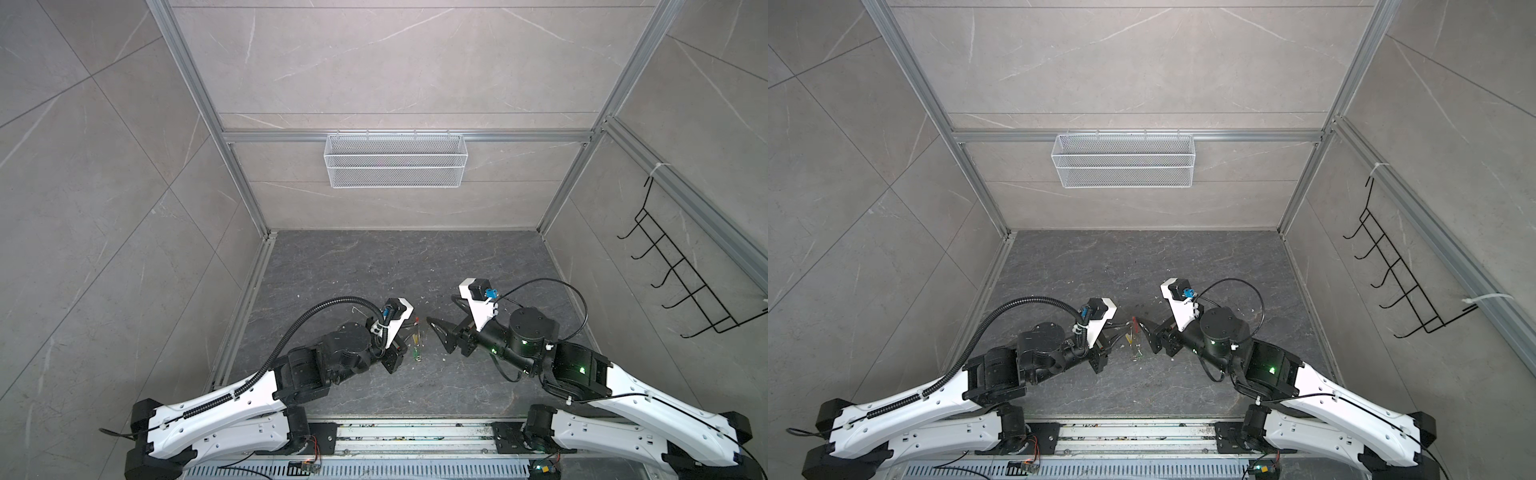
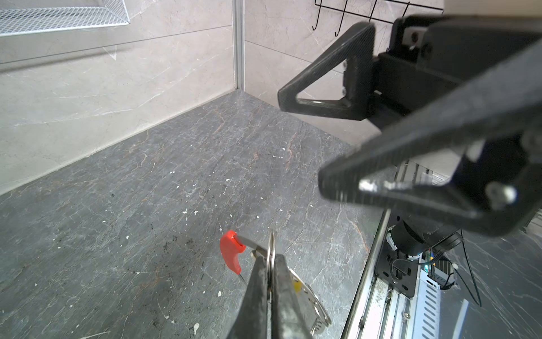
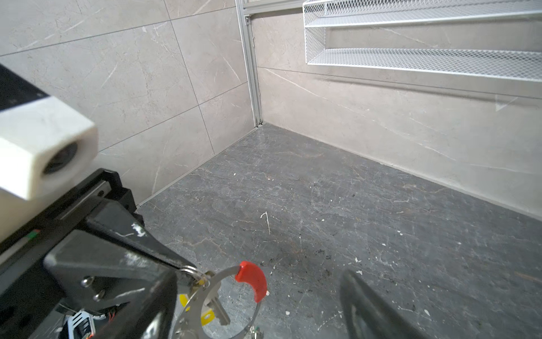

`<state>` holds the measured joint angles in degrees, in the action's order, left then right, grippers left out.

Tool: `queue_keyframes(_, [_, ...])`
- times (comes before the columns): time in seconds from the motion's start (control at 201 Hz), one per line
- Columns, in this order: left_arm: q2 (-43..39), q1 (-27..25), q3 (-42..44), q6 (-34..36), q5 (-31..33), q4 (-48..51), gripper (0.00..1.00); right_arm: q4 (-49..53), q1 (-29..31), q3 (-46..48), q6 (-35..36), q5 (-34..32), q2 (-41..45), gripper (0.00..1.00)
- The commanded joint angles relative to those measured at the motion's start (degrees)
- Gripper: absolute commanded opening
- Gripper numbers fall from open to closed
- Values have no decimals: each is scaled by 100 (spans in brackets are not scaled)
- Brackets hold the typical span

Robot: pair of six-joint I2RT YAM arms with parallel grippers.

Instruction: Remove the keys from the keyring

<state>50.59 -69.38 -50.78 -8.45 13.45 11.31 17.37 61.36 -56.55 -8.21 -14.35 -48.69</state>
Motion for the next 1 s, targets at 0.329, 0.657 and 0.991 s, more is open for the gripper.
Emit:
queue_keyframes(0.329, [-128,-5,-365,-41,-201,274,0,529,-61,-485,1478,1419,-309,66])
queue_keyframes(0.657, [-384,-5,-219,-17,-529,258,0,668,-646,-716,1703,3332,-693,53])
queue_keyframes(0.991, [-560,-4,-157,75,-923,284,0,733,-1398,-699,1599,4901,-933,44])
